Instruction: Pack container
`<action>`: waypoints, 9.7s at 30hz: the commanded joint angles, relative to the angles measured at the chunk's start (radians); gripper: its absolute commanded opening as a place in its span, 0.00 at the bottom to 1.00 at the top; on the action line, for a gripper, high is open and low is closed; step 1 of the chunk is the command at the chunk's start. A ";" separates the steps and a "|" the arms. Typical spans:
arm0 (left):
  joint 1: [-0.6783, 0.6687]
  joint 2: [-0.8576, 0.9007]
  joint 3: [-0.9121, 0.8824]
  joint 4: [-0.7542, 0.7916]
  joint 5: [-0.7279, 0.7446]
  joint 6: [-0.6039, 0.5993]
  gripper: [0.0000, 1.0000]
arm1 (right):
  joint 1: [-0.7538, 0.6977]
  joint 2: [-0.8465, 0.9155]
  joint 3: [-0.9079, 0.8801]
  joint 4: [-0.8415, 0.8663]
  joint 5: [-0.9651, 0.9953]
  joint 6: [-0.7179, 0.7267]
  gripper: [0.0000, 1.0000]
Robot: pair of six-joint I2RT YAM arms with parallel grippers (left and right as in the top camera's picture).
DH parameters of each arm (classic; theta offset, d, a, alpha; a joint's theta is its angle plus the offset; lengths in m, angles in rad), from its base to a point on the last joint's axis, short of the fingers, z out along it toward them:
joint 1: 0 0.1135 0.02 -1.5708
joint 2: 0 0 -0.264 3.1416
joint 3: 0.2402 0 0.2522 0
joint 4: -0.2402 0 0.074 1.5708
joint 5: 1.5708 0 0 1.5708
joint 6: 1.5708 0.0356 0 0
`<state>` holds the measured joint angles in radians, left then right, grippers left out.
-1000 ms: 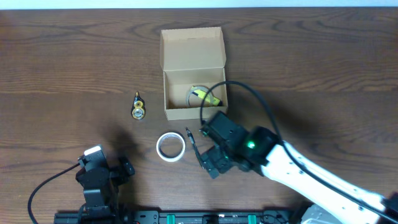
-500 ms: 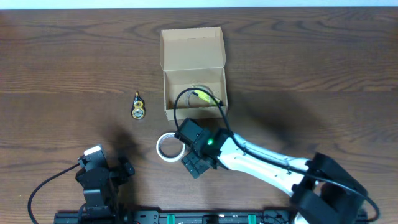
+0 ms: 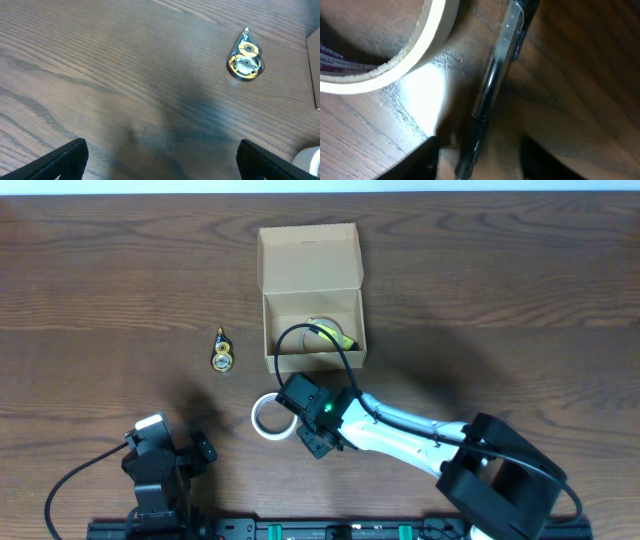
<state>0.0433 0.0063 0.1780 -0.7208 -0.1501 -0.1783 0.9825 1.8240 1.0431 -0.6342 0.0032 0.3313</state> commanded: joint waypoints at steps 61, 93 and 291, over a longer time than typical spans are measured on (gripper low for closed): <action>0.002 -0.003 -0.013 -0.007 -0.010 0.014 0.95 | -0.290 0.211 0.706 -0.377 0.154 -0.282 0.01; 0.002 -0.003 -0.013 -0.007 -0.010 0.014 0.95 | -0.287 0.256 0.724 -0.283 0.157 -0.296 0.34; -0.065 2.114 1.327 -0.183 0.203 0.183 1.00 | -0.863 -1.818 -0.837 -0.245 -0.063 -0.441 0.99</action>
<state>-0.0227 2.1094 1.4826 -0.8917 0.0525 -0.0090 0.1272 0.0120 0.2119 -0.8703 -0.0635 -0.0990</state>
